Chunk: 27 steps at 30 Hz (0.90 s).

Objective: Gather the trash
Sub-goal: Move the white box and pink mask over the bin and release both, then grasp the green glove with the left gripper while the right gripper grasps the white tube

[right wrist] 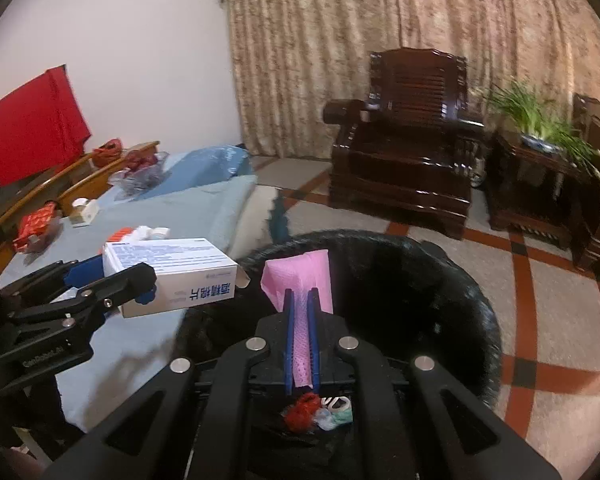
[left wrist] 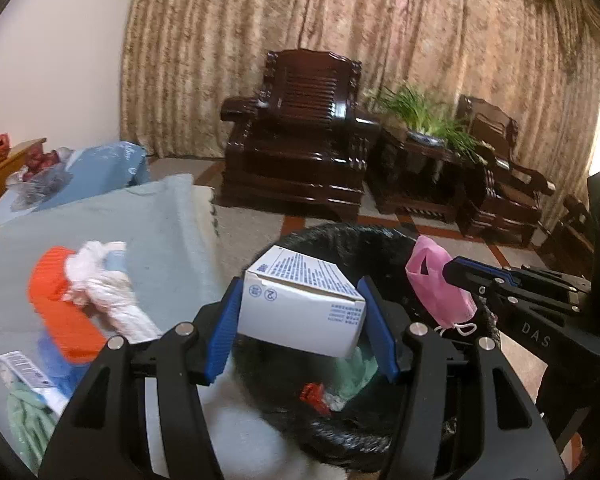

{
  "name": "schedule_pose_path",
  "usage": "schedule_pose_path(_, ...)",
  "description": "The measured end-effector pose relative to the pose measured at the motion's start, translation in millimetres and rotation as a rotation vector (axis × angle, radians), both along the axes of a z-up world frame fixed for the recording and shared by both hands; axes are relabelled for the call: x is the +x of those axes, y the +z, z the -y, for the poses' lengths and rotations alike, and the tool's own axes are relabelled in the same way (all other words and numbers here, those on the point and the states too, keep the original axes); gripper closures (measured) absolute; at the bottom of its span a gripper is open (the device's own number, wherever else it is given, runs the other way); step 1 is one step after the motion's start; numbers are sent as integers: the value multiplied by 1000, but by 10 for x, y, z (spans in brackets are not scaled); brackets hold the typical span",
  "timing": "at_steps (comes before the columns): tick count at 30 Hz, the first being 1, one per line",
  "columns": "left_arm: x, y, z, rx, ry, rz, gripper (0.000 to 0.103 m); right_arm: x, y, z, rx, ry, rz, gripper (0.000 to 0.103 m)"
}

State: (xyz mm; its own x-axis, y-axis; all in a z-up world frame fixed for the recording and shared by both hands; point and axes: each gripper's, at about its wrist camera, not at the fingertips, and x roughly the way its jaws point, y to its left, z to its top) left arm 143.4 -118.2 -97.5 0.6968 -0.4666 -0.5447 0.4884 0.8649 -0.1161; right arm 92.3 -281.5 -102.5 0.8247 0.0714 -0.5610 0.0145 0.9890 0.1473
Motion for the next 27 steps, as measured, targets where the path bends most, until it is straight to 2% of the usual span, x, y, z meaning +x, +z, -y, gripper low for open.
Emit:
schedule_pose_path(4,54,-100,172,4,-37,-27,46,-22,-72,137,-4,-34,-16,97)
schedule_pose_path(6,77,-138,226,7,-52,-41,44,-12,-97,169,-10,-46,-33,92)
schedule_pose_path(7,77,-152,236,5,-58,-45,37,-19,-110,191,-13,-57,-37,84)
schedule_pose_path(8,70,-160,243,3,-58,-45,28,-19,-120,211,-15,-63,-39,69)
schedule_pose_path(12,95,-150,163,4,-36,-43,22,-42,-131,253,-20,-98,-39,29)
schedule_pose_path(13,97,-136,122,6,-23,-40,19,-45,-128,252,-23,-107,-37,14)
schedule_pose_path(14,93,-126,60,6,-5,-34,16,-54,-122,238,-27,-122,-31,8)
schedule_pose_path(19,80,0,-358,30,94,12,12,-16,-71,75,-16,-98,-4,6)
schedule_pose_path(27,-88,116,-1245,81,309,67,12,168,16,-571,5,54,45,6)
